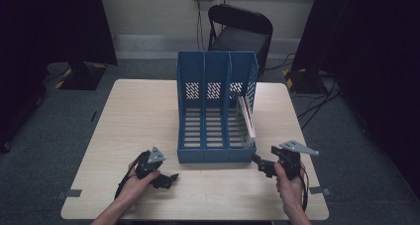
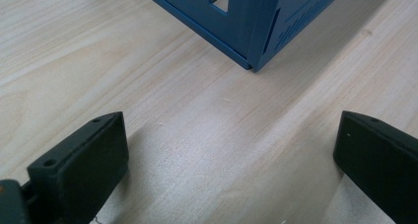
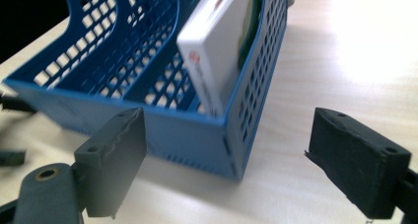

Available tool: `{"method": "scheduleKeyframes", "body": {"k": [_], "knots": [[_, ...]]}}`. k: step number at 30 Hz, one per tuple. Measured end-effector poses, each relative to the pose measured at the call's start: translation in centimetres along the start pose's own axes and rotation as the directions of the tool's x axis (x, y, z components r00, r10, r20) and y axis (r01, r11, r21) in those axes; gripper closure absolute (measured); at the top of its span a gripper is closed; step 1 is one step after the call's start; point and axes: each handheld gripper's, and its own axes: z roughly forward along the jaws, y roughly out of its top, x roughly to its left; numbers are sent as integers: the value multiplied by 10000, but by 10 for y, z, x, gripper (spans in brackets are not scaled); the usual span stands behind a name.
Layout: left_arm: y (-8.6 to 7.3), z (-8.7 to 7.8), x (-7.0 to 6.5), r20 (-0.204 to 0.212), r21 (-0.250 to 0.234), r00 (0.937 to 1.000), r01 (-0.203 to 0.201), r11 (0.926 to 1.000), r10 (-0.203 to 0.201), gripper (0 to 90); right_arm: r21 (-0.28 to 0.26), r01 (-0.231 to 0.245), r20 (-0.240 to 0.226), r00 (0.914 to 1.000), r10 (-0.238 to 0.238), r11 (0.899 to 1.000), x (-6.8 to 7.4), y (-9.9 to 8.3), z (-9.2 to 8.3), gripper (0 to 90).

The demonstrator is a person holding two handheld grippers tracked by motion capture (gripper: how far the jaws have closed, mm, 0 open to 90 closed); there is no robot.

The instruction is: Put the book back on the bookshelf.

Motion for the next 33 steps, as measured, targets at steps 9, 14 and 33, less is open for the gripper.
{"method": "scheduleKeyframes", "body": {"k": [9,14,33], "knots": [[0,0,-1,-57,13,10000,76,10000,-76,0,1004,420,16,9991,-424,9941,2,-22,2,138],[0,0,-1,-80,10,9999,88,10000,-88,0,1850,767,-329,9969,-719,9797,5,-34,9,140],[0,0,-2,-179,20,9997,173,9998,-173,0,2728,2173,304,9717,-2342,9372,25,-60,44,118]]}}
